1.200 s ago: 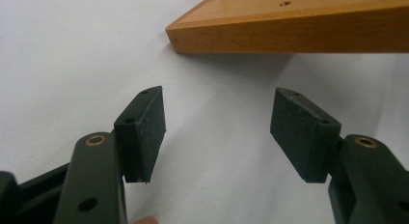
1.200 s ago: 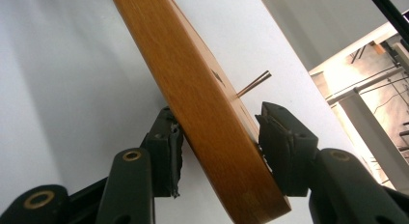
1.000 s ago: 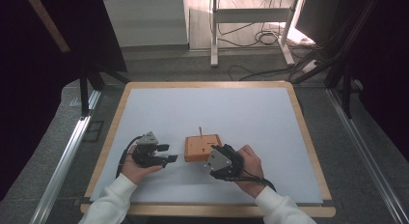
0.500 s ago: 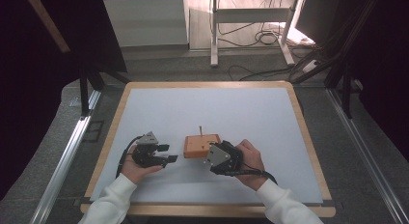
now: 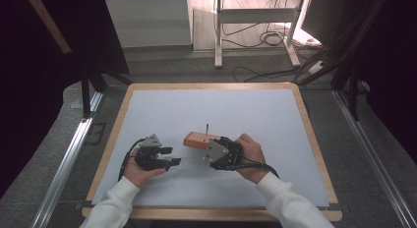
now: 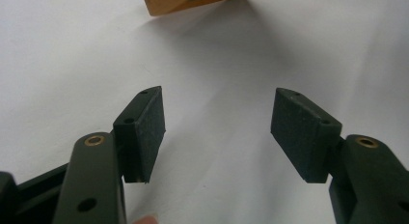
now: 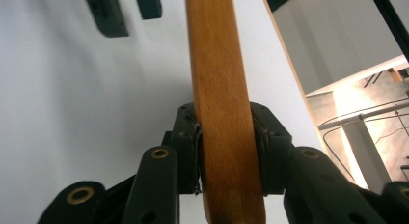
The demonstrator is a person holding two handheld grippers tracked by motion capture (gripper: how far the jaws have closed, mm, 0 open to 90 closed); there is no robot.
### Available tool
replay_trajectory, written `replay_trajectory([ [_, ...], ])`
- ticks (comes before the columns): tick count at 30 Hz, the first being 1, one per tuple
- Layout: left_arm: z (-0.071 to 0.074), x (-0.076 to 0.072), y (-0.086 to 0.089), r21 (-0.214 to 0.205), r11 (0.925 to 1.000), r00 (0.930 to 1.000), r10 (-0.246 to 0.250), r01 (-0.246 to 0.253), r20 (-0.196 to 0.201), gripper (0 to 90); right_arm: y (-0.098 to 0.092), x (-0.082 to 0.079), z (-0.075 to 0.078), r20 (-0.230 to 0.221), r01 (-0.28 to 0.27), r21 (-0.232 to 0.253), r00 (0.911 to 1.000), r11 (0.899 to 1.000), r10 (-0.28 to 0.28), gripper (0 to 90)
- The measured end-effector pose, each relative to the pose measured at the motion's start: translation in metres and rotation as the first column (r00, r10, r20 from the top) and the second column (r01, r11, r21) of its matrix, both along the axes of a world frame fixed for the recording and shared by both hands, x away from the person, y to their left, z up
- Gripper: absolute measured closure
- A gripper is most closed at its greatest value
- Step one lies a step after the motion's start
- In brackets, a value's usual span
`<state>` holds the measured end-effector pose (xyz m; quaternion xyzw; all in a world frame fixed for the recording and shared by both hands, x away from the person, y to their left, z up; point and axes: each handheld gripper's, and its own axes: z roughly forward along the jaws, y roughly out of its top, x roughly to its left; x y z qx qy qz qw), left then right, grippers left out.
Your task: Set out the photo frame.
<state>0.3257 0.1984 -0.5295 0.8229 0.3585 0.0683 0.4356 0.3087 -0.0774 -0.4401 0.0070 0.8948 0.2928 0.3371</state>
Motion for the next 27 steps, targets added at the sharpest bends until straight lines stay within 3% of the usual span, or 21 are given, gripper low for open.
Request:
replay_trajectory([
  [7,0.0,0.0,0.001,-0.002,1.0,1.0,0.001,-0.001,0.003,36.5,0.005,0.011,0.006,-0.01,-0.019,0.002,0.9998,1.0,0.019,69.2],
  [11,0.0,0.0,0.001,-0.002,1.0,1.0,0.003,-0.003,0.002,36.6,0.006,0.015,0.009,-0.003,-0.011,0.022,0.9999,1.0,0.011,69.3],
  [16,0.001,0.0,0.001,-0.004,1.0,1.0,0.003,-0.003,0.006,36.6,0.004,0.02,0.016,-0.03,-0.004,0.054,0.9995,0.999,0.006,69.3],
  [23,0.0,0.0,0.0,-0.004,1.0,1.0,0.008,-0.008,0.003,36.6,-0.002,0.007,0.025,-0.043,-0.026,0.076,0.9987,0.997,0.029,69.2],
  [27,0.0,0.0,0.0,0.001,1.0,0.9999,0.007,-0.007,0.007,36.6,-0.008,-0.003,0.033,-0.073,-0.048,0.115,0.9957,0.992,0.056,69.1],
])
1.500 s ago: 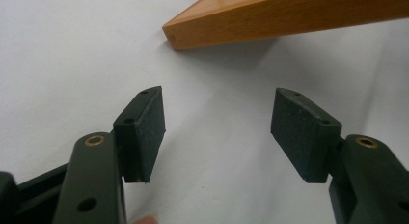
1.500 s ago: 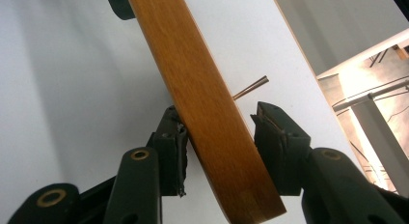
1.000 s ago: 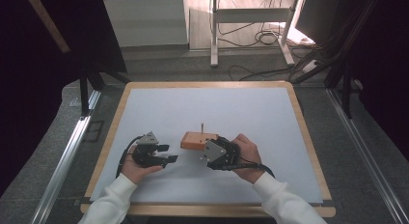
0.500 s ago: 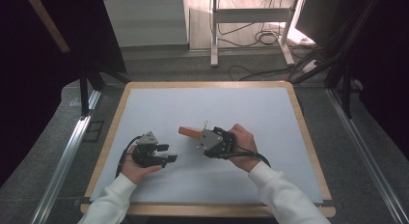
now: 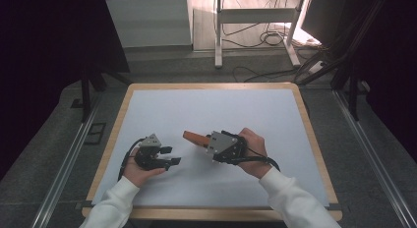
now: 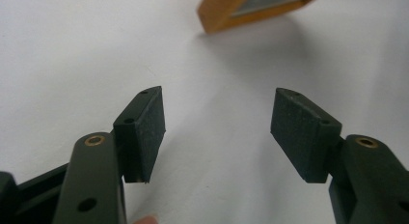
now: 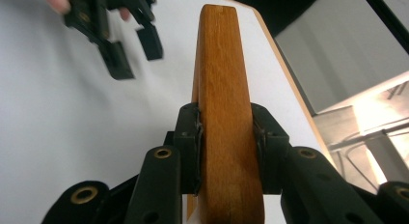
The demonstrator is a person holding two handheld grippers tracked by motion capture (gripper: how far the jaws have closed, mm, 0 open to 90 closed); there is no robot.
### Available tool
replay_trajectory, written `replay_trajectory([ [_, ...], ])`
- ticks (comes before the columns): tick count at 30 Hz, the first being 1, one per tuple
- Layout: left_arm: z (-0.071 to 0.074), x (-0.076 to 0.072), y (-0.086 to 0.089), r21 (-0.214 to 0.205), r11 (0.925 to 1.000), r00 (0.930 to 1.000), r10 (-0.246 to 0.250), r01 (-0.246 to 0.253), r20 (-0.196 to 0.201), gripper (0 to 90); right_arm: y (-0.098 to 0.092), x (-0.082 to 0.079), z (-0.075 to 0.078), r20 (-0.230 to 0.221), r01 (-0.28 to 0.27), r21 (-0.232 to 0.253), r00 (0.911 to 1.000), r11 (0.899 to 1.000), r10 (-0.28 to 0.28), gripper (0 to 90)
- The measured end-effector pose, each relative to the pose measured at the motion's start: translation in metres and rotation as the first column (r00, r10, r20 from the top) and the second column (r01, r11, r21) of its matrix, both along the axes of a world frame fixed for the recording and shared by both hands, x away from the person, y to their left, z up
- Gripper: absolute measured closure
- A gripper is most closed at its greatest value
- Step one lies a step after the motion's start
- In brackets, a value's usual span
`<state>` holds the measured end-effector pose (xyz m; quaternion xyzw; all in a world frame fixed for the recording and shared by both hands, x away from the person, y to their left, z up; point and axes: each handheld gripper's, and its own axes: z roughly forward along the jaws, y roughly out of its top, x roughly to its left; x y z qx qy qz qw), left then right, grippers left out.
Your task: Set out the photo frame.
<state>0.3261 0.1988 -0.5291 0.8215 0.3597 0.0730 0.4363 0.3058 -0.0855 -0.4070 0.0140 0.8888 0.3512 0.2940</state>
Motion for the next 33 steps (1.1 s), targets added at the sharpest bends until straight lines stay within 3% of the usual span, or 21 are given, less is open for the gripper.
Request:
replay_trajectory([
  [8,0.0,0.0,-0.001,0.001,1.0,1.0,-0.007,0.007,-0.004,36.5,-0.005,-0.016,0.004,-0.078,-0.06,0.044,0.995,0.997,0.063,69.0],
  [14,0.0,0.0,0.0,0.003,1.0,1.0,-0.007,0.007,-0.002,36.5,-0.011,-0.005,0.001,-0.132,-0.046,0.084,0.9897,0.995,0.057,68.6],
  [22,0.0,0.0,-0.001,-0.01,0.9999,0.9999,-0.008,0.008,-0.008,36.3,-0.017,0.011,0.001,-0.15,-0.002,0.113,0.9885,0.994,0.019,67.9],
  [28,0.0,0.0,0.0,-0.016,0.9998,0.9998,-0.01,0.01,-0.014,36.0,-0.022,0.027,0.001,-0.192,0.037,0.144,0.9813,0.989,-0.008,65.9],
  [33,0.0,0.0,0.0,-0.015,0.9998,0.9998,-0.011,0.01,-0.016,36.0,-0.022,0.035,0.0,-0.18,0.061,0.141,0.9831,0.988,-0.035,62.4],
])
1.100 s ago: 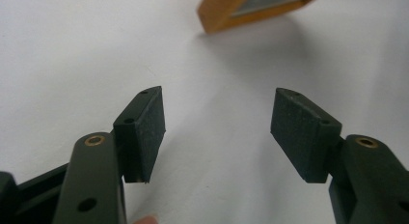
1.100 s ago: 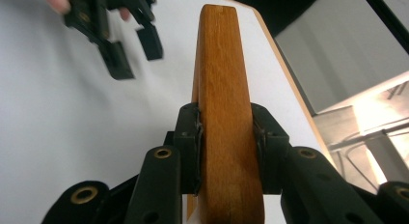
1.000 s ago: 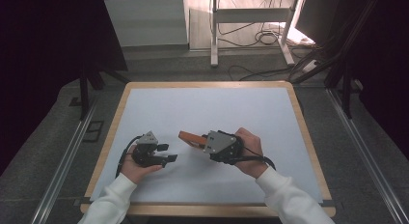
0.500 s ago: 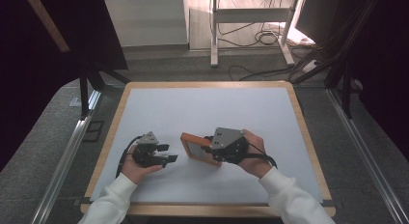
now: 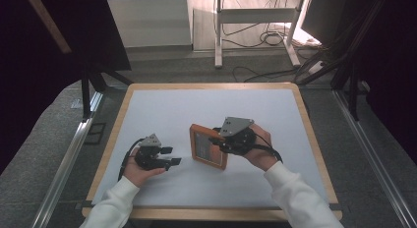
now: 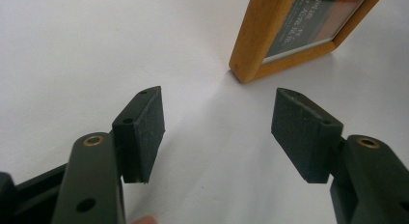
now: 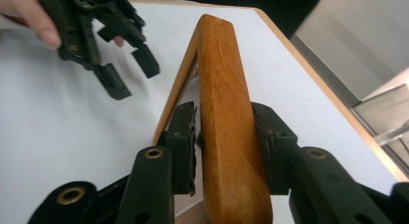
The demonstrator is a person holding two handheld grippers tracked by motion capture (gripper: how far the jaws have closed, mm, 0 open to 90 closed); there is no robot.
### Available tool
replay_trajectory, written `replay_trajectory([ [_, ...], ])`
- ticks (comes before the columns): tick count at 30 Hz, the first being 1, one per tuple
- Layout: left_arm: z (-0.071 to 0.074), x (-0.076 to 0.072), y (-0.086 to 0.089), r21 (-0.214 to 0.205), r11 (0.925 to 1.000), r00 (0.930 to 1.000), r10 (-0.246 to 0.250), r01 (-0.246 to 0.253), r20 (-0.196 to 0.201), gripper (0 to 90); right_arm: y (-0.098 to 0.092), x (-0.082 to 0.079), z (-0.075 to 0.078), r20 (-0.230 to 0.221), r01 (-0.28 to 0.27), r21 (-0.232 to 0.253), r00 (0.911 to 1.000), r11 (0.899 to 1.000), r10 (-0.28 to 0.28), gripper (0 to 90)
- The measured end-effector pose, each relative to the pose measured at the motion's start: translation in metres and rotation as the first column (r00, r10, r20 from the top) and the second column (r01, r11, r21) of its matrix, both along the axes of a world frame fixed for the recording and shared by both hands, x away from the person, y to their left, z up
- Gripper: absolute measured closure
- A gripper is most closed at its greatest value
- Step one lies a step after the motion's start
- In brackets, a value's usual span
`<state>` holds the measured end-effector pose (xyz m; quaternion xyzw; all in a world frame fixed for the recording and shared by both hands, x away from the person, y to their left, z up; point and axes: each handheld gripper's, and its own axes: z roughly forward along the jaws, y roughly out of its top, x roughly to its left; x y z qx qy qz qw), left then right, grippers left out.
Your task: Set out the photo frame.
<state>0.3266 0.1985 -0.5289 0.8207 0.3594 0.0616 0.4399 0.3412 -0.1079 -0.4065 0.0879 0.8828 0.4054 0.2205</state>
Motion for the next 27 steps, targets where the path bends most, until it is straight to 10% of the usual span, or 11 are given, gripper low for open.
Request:
replay_trajectory([
  [27,-0.001,0.0,-0.002,0.009,0.9999,0.9999,-0.012,0.012,-0.008,35.2,-0.007,0.044,-0.008,-0.062,0.154,0.023,0.9864,0.988,-0.152,51.8],
])
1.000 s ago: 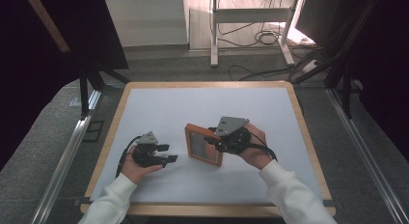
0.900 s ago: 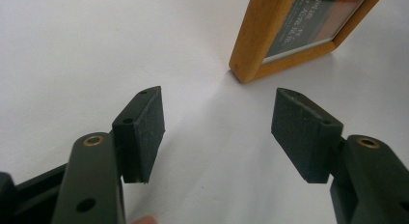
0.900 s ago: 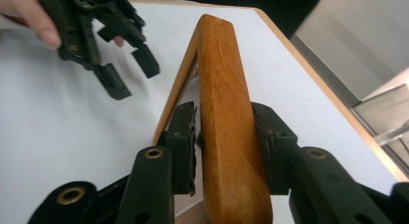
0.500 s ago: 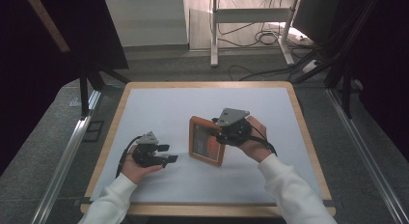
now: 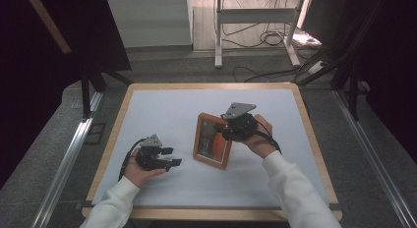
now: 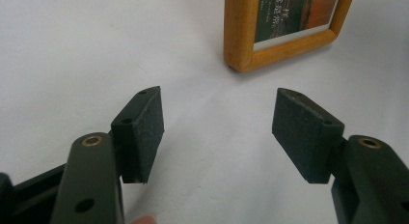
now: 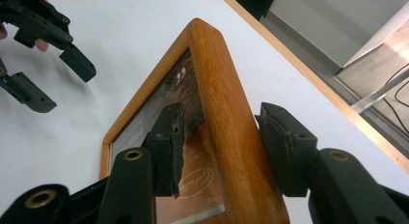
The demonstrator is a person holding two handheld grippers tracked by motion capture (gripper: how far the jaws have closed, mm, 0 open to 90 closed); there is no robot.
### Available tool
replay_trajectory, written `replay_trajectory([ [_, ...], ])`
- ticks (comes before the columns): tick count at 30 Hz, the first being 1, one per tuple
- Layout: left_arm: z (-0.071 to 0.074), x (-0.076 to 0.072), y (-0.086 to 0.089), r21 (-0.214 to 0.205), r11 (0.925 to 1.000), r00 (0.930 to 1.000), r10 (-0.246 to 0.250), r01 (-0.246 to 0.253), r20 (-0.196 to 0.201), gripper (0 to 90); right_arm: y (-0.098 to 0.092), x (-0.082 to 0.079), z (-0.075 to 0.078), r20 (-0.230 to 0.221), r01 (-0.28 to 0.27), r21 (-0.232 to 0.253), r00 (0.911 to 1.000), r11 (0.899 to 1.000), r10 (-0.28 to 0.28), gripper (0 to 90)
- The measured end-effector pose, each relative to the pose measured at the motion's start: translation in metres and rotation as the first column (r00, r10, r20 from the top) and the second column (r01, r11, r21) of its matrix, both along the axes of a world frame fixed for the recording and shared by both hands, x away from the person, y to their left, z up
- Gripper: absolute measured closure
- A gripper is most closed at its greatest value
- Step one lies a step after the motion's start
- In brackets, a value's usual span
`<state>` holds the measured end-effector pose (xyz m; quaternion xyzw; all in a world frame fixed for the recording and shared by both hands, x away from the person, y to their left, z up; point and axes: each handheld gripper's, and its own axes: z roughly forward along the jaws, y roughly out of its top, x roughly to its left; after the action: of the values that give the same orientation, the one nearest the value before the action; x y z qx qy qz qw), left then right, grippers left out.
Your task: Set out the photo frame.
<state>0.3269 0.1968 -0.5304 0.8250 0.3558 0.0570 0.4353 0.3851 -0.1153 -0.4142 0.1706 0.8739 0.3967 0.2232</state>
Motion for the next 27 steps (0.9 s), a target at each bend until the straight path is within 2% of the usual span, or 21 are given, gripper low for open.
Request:
replay_trajectory([
  [5,0.0,0.0,0.0,-0.001,1.0,1.0,0.003,-0.003,0.004,35.2,0.0,-0.002,0.0,0.006,0.02,0.001,0.9998,1.0,-0.02,45.7],
  [9,0.001,0.0,0.001,-0.004,1.0,1.0,0.006,-0.006,0.003,35.2,-0.006,-0.005,0.003,-0.004,0.059,0.056,0.9983,0.997,-0.059,39.9],
  [12,0.001,0.0,0.001,-0.001,1.0,1.0,0.006,-0.006,0.003,35.1,-0.016,-0.011,0.005,-0.021,0.08,0.109,0.9967,0.991,-0.078,38.9],
  [16,0.001,-0.001,0.0,-0.001,0.9999,0.9999,0.011,-0.011,0.004,34.9,-0.034,-0.02,0.003,-0.056,0.123,0.163,0.9918,0.979,-0.115,35.4],
  [21,0.001,-0.001,0.0,0.0,0.9999,0.9999,0.017,-0.017,0.001,34.7,-0.059,-0.031,-0.003,-0.087,0.165,0.208,0.9848,0.964,-0.15,31.8],
  [23,0.0,0.0,-0.001,0.003,0.9998,0.9998,0.019,-0.019,0.004,34.6,-0.071,-0.036,-0.009,-0.117,0.191,0.236,0.9789,0.953,-0.168,30.6],
  [27,0.001,0.0,0.0,0.003,0.9996,0.9996,0.029,-0.029,0.003,34.9,-0.09,-0.045,-0.023,-0.147,0.225,0.235,0.9699,0.946,-0.194,29.5],
])
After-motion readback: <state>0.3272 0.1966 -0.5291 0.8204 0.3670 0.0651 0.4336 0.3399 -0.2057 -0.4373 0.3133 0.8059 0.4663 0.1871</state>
